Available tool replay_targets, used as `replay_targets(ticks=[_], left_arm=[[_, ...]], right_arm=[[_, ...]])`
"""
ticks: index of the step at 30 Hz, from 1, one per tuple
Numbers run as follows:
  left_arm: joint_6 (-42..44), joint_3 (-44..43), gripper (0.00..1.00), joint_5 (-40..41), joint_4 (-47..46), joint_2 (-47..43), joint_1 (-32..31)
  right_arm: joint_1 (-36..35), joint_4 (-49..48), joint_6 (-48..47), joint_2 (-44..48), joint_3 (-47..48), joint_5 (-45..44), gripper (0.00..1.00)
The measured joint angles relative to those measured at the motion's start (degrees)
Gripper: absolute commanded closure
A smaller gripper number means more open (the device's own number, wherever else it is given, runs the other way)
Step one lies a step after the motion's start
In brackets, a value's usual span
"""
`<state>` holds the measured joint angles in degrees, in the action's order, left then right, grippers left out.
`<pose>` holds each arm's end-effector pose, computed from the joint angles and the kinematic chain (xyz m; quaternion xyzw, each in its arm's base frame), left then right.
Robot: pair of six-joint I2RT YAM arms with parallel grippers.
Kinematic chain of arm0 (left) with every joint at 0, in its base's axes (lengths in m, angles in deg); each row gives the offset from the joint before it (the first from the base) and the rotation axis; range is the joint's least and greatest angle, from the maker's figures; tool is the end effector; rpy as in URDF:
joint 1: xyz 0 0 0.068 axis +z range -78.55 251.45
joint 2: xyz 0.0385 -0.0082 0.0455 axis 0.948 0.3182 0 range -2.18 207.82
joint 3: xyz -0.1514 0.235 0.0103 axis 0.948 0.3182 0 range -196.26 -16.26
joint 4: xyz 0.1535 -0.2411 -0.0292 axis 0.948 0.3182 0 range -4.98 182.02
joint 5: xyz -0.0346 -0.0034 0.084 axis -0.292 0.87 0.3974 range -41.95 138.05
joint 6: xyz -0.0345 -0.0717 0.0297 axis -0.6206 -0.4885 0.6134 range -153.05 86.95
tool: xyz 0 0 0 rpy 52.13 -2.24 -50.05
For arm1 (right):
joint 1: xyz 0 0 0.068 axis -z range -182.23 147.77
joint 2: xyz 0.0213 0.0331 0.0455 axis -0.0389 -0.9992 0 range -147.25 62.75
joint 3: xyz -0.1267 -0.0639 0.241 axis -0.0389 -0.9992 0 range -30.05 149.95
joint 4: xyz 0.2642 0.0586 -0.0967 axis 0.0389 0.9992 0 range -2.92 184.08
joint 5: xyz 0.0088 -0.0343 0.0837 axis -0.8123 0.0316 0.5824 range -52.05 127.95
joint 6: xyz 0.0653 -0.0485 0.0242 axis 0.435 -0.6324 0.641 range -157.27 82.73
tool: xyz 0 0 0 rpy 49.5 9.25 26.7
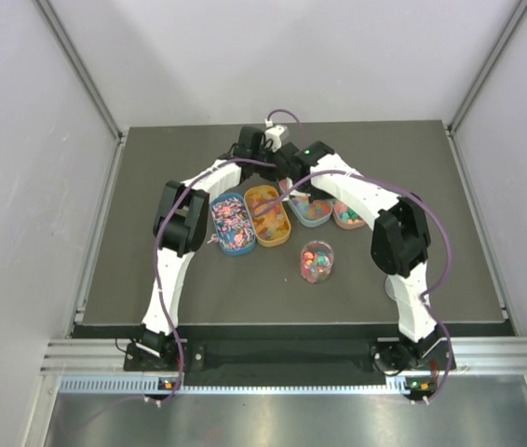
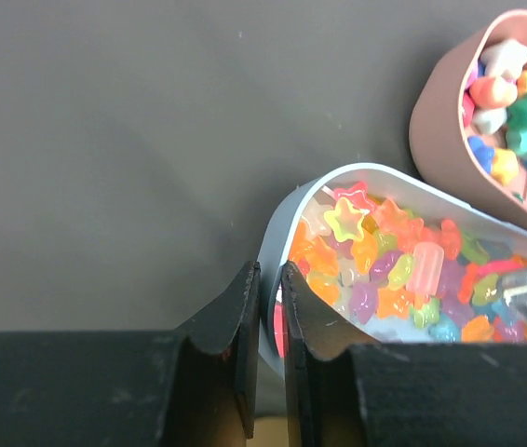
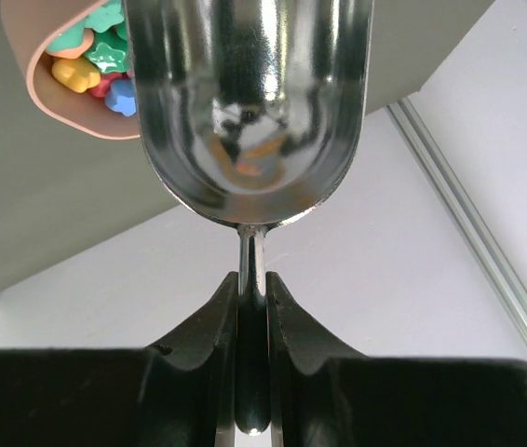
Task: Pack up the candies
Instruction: Scoop the fake candies from the storage box.
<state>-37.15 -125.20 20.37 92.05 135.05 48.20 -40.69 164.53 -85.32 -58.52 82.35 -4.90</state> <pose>0.5392 -0.2693 0.1405 0.2518 0.8322 -0.3119 0.3831 0.3820 0.2386 0.2342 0.6291 -0.6856 0.3663 0.0007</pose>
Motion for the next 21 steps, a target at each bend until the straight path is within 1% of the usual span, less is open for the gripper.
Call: replay_targets(ticks=[10, 17, 21], left_arm=[[1.5, 0.2, 1.00, -0.9, 3.0, -0.9, 0.5], [1.3, 0.2, 1.00, -1.5, 3.2, -0.9, 0.7], [1.2, 0.2, 1.00, -1.7, 3.2, -1.0, 0.7]], right_arm=[[0.0, -0.2, -2.3, 0.1, -6.6, -2.4, 1.00], [-0.5, 0.0, -4.7, -0.6, -6.4, -5.1, 1.00], [-0.9, 0.1, -5.3, -3.9, -3.0, -6.0, 1.00]])
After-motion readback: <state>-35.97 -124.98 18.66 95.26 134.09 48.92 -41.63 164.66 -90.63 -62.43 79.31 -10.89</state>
